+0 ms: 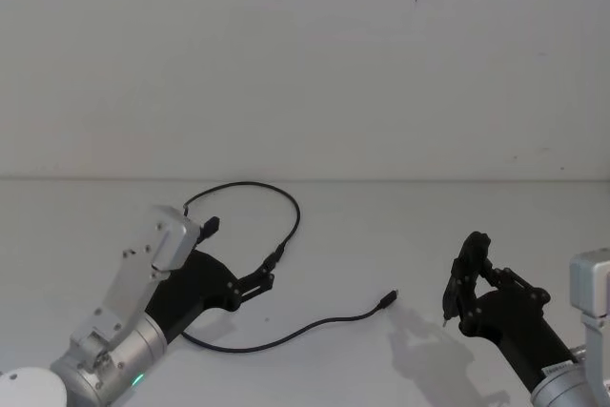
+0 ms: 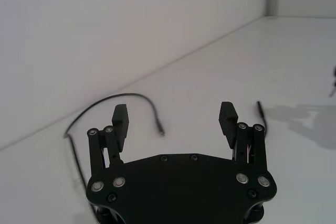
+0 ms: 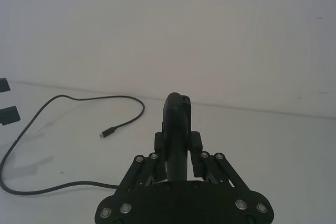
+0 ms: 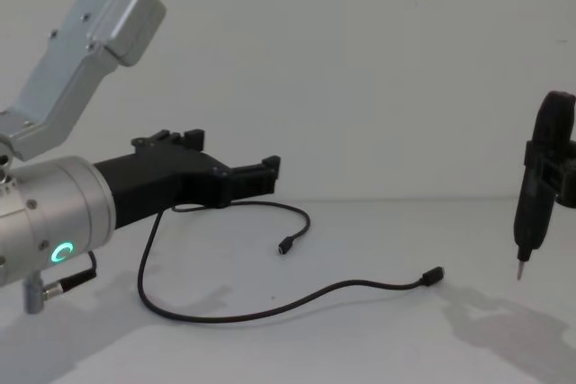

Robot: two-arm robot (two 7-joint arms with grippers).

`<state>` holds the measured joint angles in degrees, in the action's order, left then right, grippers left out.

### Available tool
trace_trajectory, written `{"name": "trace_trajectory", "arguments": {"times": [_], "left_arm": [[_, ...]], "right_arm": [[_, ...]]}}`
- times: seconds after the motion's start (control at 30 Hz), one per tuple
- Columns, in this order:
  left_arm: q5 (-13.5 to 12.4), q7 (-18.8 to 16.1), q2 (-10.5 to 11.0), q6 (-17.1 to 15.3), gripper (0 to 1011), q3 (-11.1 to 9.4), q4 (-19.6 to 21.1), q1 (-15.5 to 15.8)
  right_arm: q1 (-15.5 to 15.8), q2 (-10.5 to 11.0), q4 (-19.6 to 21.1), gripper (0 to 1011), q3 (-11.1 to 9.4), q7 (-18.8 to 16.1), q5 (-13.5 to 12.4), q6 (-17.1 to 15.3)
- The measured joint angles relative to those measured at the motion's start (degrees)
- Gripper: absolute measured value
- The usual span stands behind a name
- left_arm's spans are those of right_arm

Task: Pick up the data cable with the one hand.

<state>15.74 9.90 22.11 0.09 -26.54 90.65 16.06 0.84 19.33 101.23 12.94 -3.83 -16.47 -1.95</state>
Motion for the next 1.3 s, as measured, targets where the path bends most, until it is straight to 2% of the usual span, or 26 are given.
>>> {"name": "trace_trajectory", "arguments": {"times": [0.33,0.67,0.7,0.73,0.87,0.93,1.0,1.3], "left_arm": [[3.9,8.4,-0.2,0.2,1001,-0.8,-3.1,2.5],[8.0,17.8,-0.9,0.2,1001,-2.3,-8.3,6.1],[8.7,19.6,-1.1,0.2,1001,-2.6,-9.3,6.7],[8.7,19.6,-1.1,0.2,1001,-2.6,-9.3,6.7],[10.8,25.4,-2.0,0.2,1001,-3.8,-14.4,9.5],[11.0,26.1,-2.3,0.2,1001,-4.0,-15.5,10.1],[12.0,29.0,-2.9,0.4,1001,-4.5,-18.7,11.8],[13.4,33.7,-4.6,1.3,1001,-5.8,-26.7,15.7]], "right_arm": [[0.0,0.0,0.0,269,0.0,0.0,0.0,0.0],[0.0,0.0,0.0,269,0.0,0.0,0.0,0.0],[0.0,0.0,0.0,269,0.0,0.0,0.0,0.0],[0.0,0.0,0.0,269,0.0,0.0,0.0,0.0],[0.0,0.0,0.0,269,0.0,0.0,0.0,0.0],[0.0,0.0,0.0,269,0.0,0.0,0.0,0.0],[0.0,0.0,0.0,269,0.0,0.0,0.0,0.0],[0.0,0.0,0.0,269,0.0,0.0,0.0,0.0]]}}
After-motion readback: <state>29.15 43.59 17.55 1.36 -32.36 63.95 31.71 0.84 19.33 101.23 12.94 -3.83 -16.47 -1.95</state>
